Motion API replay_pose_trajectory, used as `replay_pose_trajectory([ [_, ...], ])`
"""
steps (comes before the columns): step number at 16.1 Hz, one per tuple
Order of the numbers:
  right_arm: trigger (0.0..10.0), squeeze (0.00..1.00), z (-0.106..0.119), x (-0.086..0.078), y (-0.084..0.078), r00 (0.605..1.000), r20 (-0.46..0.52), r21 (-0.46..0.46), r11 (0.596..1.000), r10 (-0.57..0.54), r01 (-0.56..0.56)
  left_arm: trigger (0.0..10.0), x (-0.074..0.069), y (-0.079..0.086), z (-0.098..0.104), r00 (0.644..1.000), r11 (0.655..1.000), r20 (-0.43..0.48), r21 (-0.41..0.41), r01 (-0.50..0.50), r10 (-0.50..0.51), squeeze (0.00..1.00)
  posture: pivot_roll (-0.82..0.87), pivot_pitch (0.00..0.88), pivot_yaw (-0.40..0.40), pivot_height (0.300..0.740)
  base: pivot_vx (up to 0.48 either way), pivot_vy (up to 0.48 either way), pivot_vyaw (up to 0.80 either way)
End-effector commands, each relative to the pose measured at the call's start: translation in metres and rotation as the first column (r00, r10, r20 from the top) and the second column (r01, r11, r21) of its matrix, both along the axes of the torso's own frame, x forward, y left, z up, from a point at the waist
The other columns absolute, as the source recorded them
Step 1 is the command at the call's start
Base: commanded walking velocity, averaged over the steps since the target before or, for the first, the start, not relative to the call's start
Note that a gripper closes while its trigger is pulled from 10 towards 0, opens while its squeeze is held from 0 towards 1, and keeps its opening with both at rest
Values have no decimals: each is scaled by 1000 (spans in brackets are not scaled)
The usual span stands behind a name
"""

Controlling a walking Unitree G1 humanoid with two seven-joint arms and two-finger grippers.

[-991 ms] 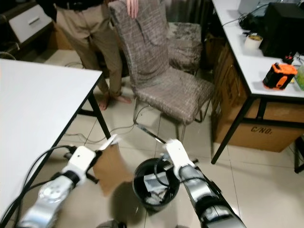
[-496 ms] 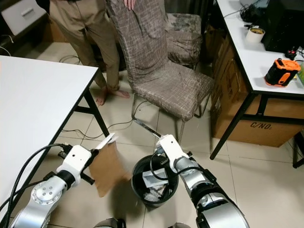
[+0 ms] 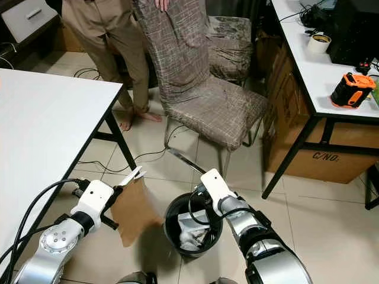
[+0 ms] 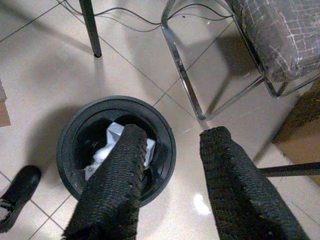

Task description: Picking trash to rubbish bin

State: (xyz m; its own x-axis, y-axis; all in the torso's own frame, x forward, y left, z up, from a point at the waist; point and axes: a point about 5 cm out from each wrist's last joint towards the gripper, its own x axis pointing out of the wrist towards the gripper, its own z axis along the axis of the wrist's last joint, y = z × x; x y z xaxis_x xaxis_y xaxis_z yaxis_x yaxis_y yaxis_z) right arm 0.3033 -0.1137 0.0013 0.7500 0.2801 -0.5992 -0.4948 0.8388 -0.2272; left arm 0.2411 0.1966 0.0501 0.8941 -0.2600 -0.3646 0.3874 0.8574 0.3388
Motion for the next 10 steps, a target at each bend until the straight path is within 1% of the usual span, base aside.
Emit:
replay_pose_trajectory([
  [1, 10000, 1000, 3, 3, -3, 1000, 19, -12, 1000, -7, 7, 10000, 5, -2, 4, 1000, 1000, 14, -13, -7, 7, 0, -42, 87, 0, 740, 0, 0, 0],
  [2, 10000, 867, 5, 4, -5, 999, 38, 1, 1000, -28, 28, 10000, 11, -8, 2, 1000, 1000, 16, -24, 1, 0, 0, -63, 81, 11, 740, 0, 0, 0],
  [3, 10000, 0, 6, 3, -8, 997, 59, 29, 999, -42, 40, 10000, 18, -18, -2, 1000, 999, 2, -52, 11, -11, 0, -81, 81, 17, 740, 0, 0, 0],
  [5, 10000, 0, 10, -7, -19, 993, 111, 86, 995, -50, 41, 10000, 35, -41, -11, 999, 993, -24, -119, 26, -29, 0, -110, 82, 21, 740, 0, 0, 0],
  [7, 10000, 0, 19, -27, -36, 982, 168, 102, 992, -89, 72, 10000, 52, -64, -17, 997, 987, -64, -159, 36, -47, 0, -144, 87, 32, 740, 0, 0, 0],
  [8, 10000, 0, 23, -33, -40, 979, 175, 114, 989, -108, 89, 10000, 55, -70, -18, 996, 987, -69, -153, 52, -63, 0, -161, 90, 39, 740, 0, 0, 0],
  [9, 10000, 0, 29, -42, -45, 975, 187, 124, 987, -121, 99, 10000, 60, -79, -19, 994, 986, -78, -152, 70, -83, 0, -168, 92, 43, 740, 0, 0, 0],
  [10, 10000, 0, 36, -55, -49, 976, 195, 121, 990, -102, 79, 10000, 63, -88, -21, 990, 985, -95, -148, 87, -102, 0, -176, 94, 46, 740, 0, 0, 0],
])
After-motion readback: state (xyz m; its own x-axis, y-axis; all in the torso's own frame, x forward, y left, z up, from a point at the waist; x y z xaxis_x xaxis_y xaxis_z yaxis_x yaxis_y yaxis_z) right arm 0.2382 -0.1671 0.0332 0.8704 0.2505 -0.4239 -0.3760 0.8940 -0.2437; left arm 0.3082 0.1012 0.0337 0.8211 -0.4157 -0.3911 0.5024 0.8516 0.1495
